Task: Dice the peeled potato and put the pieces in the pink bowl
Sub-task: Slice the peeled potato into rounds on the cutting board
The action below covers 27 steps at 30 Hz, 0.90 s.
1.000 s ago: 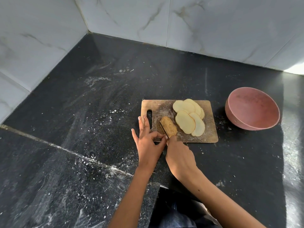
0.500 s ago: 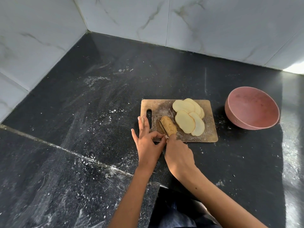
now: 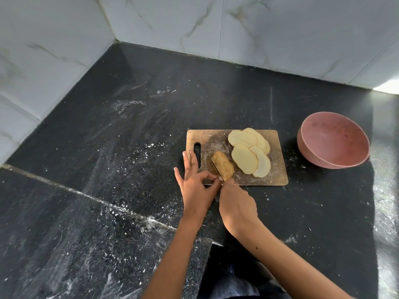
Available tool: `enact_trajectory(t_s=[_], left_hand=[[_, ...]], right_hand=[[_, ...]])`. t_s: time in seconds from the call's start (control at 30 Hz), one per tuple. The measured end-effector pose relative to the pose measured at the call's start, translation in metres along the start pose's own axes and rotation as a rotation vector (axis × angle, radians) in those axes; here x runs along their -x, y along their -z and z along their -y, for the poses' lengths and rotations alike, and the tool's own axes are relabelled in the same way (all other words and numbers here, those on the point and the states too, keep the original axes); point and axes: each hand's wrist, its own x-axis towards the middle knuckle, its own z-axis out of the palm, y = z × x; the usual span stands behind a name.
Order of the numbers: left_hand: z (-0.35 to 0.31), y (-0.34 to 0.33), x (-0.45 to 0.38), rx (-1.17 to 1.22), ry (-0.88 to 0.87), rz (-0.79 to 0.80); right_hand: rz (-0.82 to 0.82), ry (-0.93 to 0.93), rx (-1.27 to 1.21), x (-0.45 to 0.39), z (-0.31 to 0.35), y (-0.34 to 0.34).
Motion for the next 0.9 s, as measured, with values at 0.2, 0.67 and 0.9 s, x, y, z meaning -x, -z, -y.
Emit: enact_trajectory(t_s=[0.2,0.67,0.9], left_hand=[[0.001,0.000,-0.002,0.010,-0.010,0.023],[-0.004,0.004,-0.003,-0.002,0.021,0.039],[-0.003,0.004,-0.004,0.001,0.015,0.074]], right_hand=[[0.002,-0.021,0.002,-0.004,-0.001,0.002],[-0.013,0.044,0.073,0.002,-0.016,-0.006],[0.004,0.041,0.092,0.008,-0.027,-0.009]])
